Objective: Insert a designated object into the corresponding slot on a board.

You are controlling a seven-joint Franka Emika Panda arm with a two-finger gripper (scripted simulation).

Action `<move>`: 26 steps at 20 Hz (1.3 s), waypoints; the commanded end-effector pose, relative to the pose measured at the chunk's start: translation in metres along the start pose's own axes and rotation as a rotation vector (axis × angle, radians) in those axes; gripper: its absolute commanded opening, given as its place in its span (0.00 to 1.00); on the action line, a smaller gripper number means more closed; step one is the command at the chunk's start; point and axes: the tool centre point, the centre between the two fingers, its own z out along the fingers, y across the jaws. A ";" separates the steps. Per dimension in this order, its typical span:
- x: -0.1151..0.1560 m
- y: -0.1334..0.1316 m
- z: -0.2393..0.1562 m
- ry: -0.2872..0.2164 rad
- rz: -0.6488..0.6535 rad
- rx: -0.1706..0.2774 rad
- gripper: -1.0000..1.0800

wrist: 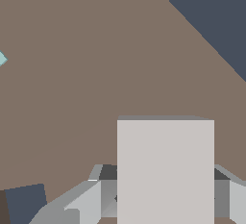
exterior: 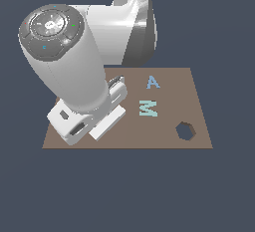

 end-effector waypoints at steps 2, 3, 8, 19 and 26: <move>-0.006 -0.013 -0.002 0.000 -0.023 -0.001 0.00; -0.008 -0.017 -0.002 0.000 -0.031 -0.001 0.00; -0.021 -0.042 -0.004 0.000 -0.078 0.000 0.00; -0.043 -0.080 -0.008 0.000 -0.152 0.000 0.00; -0.048 -0.087 -0.008 0.000 -0.167 0.000 0.00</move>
